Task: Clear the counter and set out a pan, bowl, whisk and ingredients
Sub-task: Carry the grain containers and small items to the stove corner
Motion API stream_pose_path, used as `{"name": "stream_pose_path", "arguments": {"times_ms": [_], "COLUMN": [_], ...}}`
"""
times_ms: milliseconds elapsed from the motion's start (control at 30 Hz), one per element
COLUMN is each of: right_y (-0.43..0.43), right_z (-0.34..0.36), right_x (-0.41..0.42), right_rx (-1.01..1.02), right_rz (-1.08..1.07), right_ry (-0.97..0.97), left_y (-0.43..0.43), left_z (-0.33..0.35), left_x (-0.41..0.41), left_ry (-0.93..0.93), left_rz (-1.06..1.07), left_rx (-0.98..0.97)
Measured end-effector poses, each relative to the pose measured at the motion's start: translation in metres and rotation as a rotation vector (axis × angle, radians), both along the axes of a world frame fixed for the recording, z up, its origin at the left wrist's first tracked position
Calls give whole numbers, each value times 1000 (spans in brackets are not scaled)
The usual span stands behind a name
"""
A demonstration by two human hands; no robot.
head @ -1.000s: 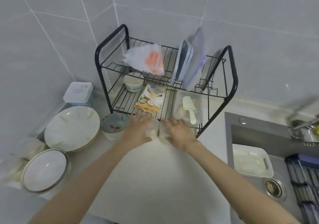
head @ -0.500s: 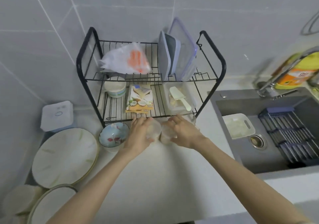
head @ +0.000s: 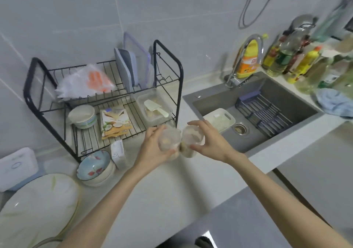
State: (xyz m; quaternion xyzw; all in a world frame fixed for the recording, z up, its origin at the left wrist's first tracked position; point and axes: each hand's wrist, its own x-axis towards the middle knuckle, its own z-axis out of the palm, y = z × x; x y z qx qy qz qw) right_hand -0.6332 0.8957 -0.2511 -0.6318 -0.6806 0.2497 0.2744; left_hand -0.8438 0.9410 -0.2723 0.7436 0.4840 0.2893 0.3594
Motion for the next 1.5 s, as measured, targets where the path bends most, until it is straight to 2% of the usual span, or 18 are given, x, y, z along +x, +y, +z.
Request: {"name": "stream_pose_path", "arguments": {"times_ms": [133,267,667,967,1233,1500], "right_y": [-41,-83,-255,-371,-469,-572], "right_z": [2,11,33,46,39,49], "right_x": [52,102,318,434,537,655], "right_rx": [23,62,145,224,271,270], "right_rz": [-201,-313,-643,-962,-1258,-1518], "right_ry": [92,141,147,130,159,82], "left_y": [-15,-31,-144,-221,-300,-404], "left_z": [10,16,32,53,55,62], "left_x": [57,116,382,554,719,897], "left_ry": [-123,-170,-106,-78,-84,-110], "left_rz": [-113,-229,-554,-894,-1171,-1462], "left_rx": [-72,-116,-4,71,76,23]}}
